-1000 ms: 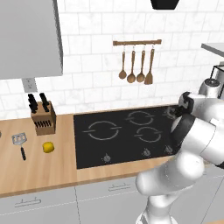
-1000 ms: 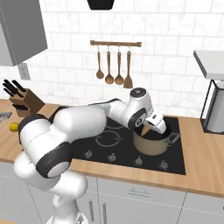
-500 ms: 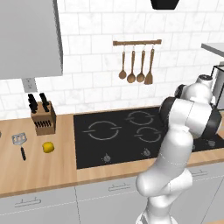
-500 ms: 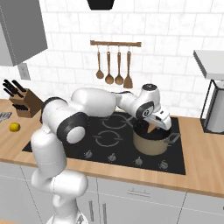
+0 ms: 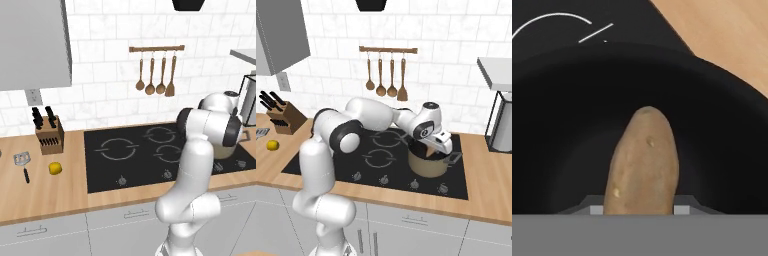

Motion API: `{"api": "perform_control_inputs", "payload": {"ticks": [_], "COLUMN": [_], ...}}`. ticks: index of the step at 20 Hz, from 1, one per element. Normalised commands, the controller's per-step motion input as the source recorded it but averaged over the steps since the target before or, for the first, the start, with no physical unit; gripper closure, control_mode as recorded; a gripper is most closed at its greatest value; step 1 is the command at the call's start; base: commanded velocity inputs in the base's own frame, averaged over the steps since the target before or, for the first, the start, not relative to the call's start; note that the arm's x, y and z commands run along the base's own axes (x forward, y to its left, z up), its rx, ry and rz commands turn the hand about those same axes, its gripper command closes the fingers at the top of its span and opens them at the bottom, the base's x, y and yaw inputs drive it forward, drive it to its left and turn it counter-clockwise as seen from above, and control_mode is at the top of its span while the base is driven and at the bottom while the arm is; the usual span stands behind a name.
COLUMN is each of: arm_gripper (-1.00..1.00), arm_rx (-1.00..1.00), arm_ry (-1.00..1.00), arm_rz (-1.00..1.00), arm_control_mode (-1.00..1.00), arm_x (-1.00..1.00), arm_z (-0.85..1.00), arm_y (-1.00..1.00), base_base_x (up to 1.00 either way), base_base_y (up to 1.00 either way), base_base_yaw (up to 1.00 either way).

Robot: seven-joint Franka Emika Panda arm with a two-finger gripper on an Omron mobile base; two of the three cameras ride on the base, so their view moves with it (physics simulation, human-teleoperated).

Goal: Put the lemon and sweet potato in the pot. Retrieve the spatula and lightly stir the vegetables in the pot.

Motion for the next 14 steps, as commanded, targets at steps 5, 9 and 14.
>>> {"api": "perform_control_inputs", "payload": {"ticks": [5, 9, 14], "arm_gripper": [-1.0, -1.0, -1.0], "arm_rx": [0.0, 0.0, 0.0], "arm_ry": [0.0, 0.0, -0.04], "arm_rz": [0.0, 0.0, 0.0], "arm_control_mode": [-1.0, -1.0, -1.0], "arm_x": [0.11, 0.05, -0.28], "arm_z": [-0.22, 0.06, 0.59], "arm_y": [0.0, 0.0, 0.29], "base_base_x": [0.0, 0.0, 0.0], "base_base_y": [0.0, 0.0, 0.0], "base_base_yaw": [0.0, 0.0, 0.0]}}
